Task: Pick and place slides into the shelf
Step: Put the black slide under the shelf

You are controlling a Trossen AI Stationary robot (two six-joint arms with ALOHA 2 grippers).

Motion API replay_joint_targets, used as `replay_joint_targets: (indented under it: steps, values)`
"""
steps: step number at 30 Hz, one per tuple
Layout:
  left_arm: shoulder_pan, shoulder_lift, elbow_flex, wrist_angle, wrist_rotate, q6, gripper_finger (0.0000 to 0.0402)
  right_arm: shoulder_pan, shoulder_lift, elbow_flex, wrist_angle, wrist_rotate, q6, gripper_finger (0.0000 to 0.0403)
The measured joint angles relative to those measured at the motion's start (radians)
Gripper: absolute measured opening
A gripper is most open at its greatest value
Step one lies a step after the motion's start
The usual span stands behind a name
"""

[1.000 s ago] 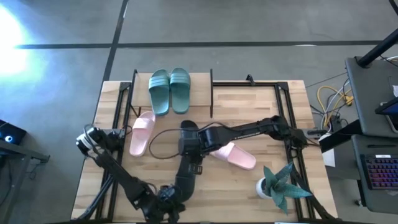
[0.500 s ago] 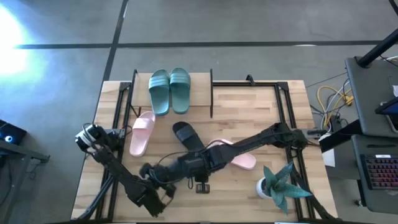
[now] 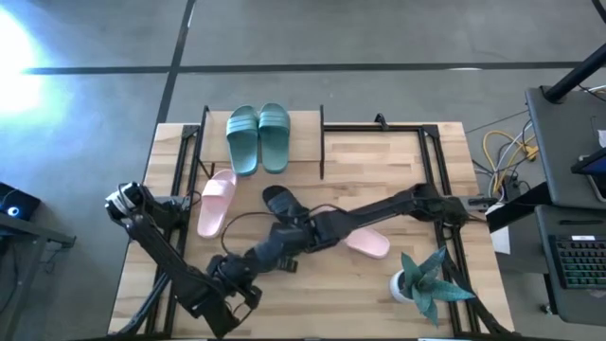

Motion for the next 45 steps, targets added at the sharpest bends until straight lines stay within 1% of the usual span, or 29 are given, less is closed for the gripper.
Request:
replay_joint_targets:
  steps: [4,8,12,16,21,22,26,29,31,32,34,36,38,41,45]
  values:
    - [0.002,0.043,-0.010,0.000,0.042,-0.030,0.0034,-0.018,0.056,-0.005,-0.006,-0.009,-0.044,0.0073]
    - [0.002,0.073,-0.028,-0.003,0.046,-0.060,0.0034,-0.020,0.097,-0.002,-0.020,-0.024,-0.097,0.0073]
    - [0.019,0.081,-0.050,-0.008,0.041,-0.060,0.0034,-0.006,0.108,0.000,-0.005,-0.113,-0.102,0.0073]
    - [0.048,0.080,-0.105,-0.010,0.033,-0.060,0.0034,0.017,0.107,0.029,0.037,-0.191,-0.074,0.0073]
    - [0.104,0.076,-0.164,0.001,-0.019,-0.059,0.0034,0.048,0.108,0.035,0.214,-0.272,-0.042,0.0073]
    - [0.116,0.075,-0.170,0.002,-0.021,-0.058,0.0034,0.055,0.108,0.036,0.247,-0.273,-0.043,0.0073]
    - [0.130,0.057,-0.164,-0.012,-0.044,-0.029,0.0034,0.066,0.110,0.037,0.267,-0.268,-0.055,0.0073]
    - [0.118,0.000,-0.126,-0.043,-0.110,0.003,0.0034,0.063,0.102,0.057,0.203,-0.264,-0.054,0.0073]
    - [0.100,-0.049,-0.105,-0.056,-0.127,0.052,0.0034,0.057,0.097,0.074,0.142,-0.248,-0.067,0.0073]
    - [0.089,-0.071,-0.095,-0.050,-0.119,0.073,0.0034,0.053,0.097,0.084,0.106,-0.218,-0.069,0.0073]
    - [0.065,-0.100,-0.085,-0.033,-0.100,0.076,0.0034,0.043,0.097,0.096,0.033,-0.123,-0.069,0.0072]
    - [0.041,-0.104,-0.084,0.028,-0.067,0.076,0.0034,0.022,0.097,0.098,-0.013,-0.061,-0.069,0.0072]
    - [0.014,-0.084,-0.098,0.141,-0.037,0.080,0.0034,-0.004,0.096,0.086,-0.018,-0.053,-0.057,0.0072]
    - [-0.008,-0.009,-0.104,0.311,0.018,0.113,0.0034,-0.045,0.097,0.063,-0.013,-0.058,-0.013,0.0072]
    - [-0.003,0.104,-0.101,0.394,0.048,0.124,0.0034,-0.091,0.108,0.051,0.005,-0.069,0.006,0.0071]
